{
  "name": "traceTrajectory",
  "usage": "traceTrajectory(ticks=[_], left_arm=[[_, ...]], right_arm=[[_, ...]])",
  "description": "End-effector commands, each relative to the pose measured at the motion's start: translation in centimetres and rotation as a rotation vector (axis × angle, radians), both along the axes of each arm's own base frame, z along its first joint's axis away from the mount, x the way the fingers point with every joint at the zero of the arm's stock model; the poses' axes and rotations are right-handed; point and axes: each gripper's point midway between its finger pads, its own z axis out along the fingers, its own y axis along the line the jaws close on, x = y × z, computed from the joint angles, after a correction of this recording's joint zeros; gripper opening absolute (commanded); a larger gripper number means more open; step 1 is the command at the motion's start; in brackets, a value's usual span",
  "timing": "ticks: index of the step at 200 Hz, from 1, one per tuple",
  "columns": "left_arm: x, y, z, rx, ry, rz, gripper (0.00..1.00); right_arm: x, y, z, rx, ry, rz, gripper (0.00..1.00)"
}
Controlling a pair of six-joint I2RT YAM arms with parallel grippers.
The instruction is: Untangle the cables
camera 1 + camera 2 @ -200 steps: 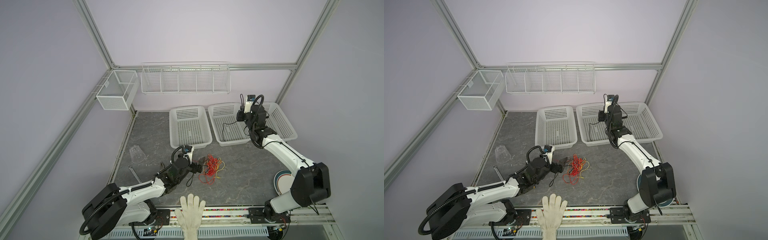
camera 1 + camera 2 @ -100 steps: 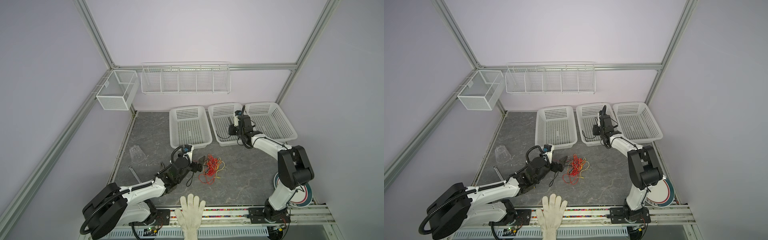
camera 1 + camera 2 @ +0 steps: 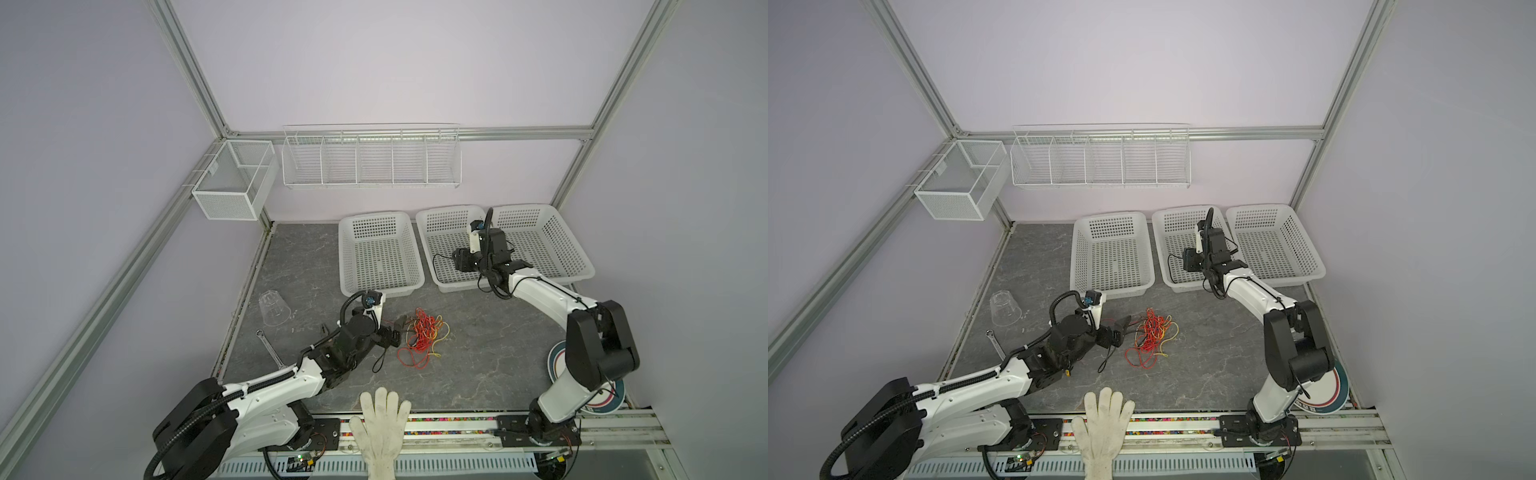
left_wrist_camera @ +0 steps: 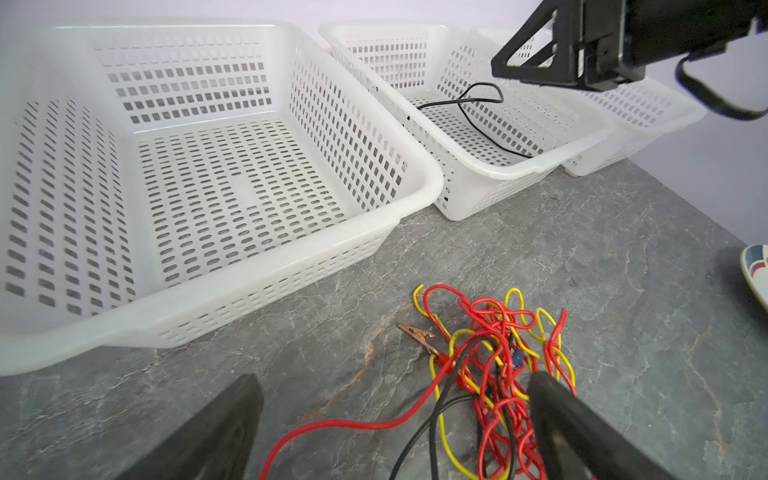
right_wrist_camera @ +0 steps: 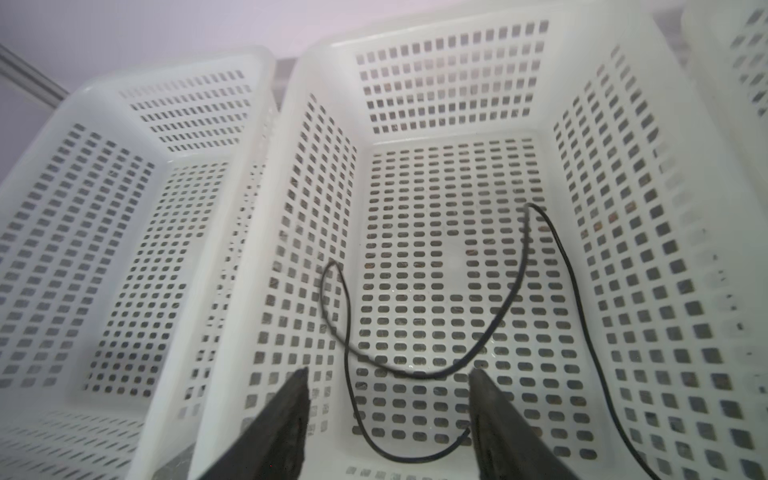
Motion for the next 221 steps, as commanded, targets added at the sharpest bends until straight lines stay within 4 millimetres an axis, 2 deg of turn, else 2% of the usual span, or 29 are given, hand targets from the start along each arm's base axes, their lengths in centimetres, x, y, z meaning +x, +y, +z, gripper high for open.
traceTrajectory(ticks=[1,48,82,118,148,182,221], left_arm=[[-0.5,0.6,0.6,0.042,0.012,-0.005,0.99],[-3.1,0.9,-1.6,0.091,0.143,-0.094,0.99],[-4.0,0.9,-3.3,0.101,0.227,-0.107,0.96],[-4.9,0.9,-5.0,0.126,0.31,-0.117,0.9],[-5.2,0.9,-6.3,0.152,0.358,-0.119,0.82],[-5.1,0.3,-6.8,0.146,0.372,-0.12,0.61],[-4.2,-0.4,-5.1,0.094,0.315,-0.111,0.14]], right_arm=[[-2.2,0.7,1.8,-0.023,-0.025,0.061,0.73],[-6.7,2.7,3.0,-0.059,-0.054,0.191,0.77],[-9.9,4.4,3.1,-0.019,-0.048,0.289,0.78],[-11.8,4.5,3.0,-0.011,-0.037,0.315,0.78],[-12.1,4.3,2.7,-0.01,-0.039,0.307,0.78],[-12.2,4.8,2.4,0.001,-0.029,0.321,0.78],[-12.8,5.9,1.0,-0.003,0.002,0.361,0.78]])
